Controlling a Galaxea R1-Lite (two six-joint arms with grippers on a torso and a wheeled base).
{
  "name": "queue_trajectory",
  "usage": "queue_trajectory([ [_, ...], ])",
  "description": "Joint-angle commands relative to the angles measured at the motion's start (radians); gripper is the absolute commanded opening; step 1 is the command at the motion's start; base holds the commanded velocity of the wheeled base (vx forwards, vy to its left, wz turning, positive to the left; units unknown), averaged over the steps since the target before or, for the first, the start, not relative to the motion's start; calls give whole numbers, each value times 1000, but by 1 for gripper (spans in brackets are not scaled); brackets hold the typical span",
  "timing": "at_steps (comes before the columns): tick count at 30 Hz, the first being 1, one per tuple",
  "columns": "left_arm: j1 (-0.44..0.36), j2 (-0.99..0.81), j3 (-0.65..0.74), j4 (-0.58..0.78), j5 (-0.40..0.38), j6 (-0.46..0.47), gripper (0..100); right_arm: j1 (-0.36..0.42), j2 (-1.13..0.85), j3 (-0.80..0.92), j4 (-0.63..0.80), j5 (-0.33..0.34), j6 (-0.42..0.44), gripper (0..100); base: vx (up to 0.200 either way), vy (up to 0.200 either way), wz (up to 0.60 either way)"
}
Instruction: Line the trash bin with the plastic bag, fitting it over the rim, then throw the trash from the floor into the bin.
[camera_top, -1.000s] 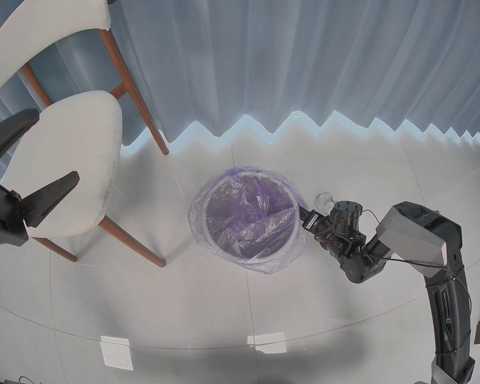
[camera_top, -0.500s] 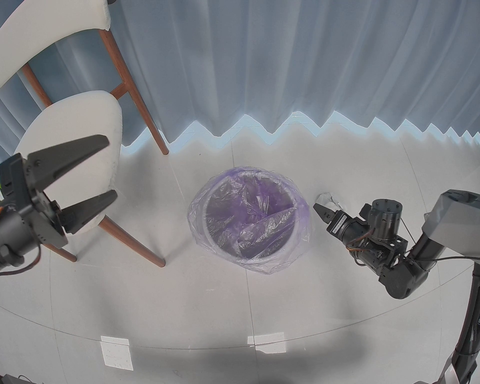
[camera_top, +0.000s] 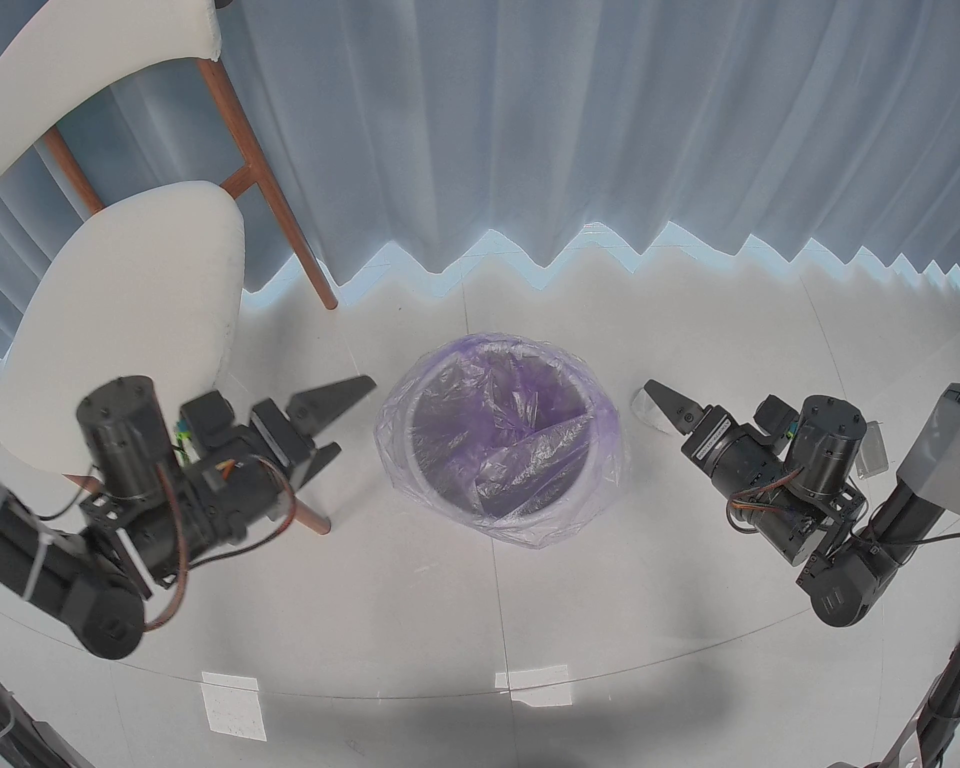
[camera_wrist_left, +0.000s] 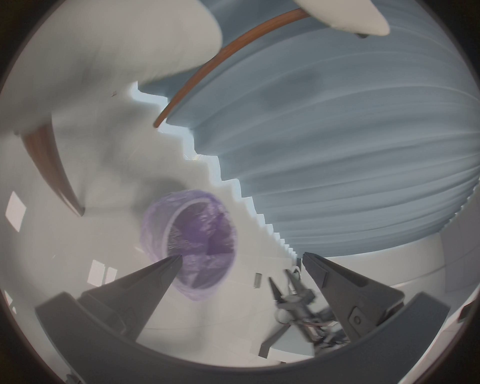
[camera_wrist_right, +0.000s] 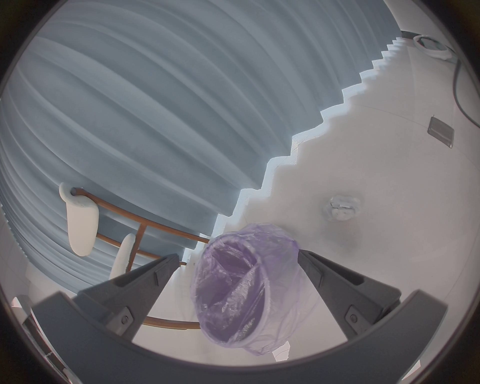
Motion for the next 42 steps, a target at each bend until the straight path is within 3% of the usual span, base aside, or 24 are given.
queue_trajectory([
  [1, -47, 444, -10, -201, 129, 4, 100, 3, -69, 19, -31, 10, 7, 100, 0, 0, 0],
  [7, -30, 566, -137, -212, 204, 5, 100, 4, -86, 17, -33, 21, 4, 100, 0, 0, 0],
  [15, -13, 599, -148, -227, 274, 16, 100, 3, -104, 19, -33, 22, 3, 100, 0, 0, 0],
  [23, 47, 657, -191, -301, 279, 14, 100, 4, -117, 19, -30, 24, 3, 100, 0, 0, 0],
  [33, 53, 711, -312, -285, 277, 14, 100, 4, -130, 20, -31, 25, 3, 100, 0, 0, 0],
  [41, 70, 757, -525, -84, 279, 14, 100, 4, -161, 30, -27, 25, 3, 100, 0, 0, 0],
  [42, 71, 757, -528, -83, 279, 14, 0, 4, -163, 30, -27, 25, 1, 100, 0, 0, 0],
])
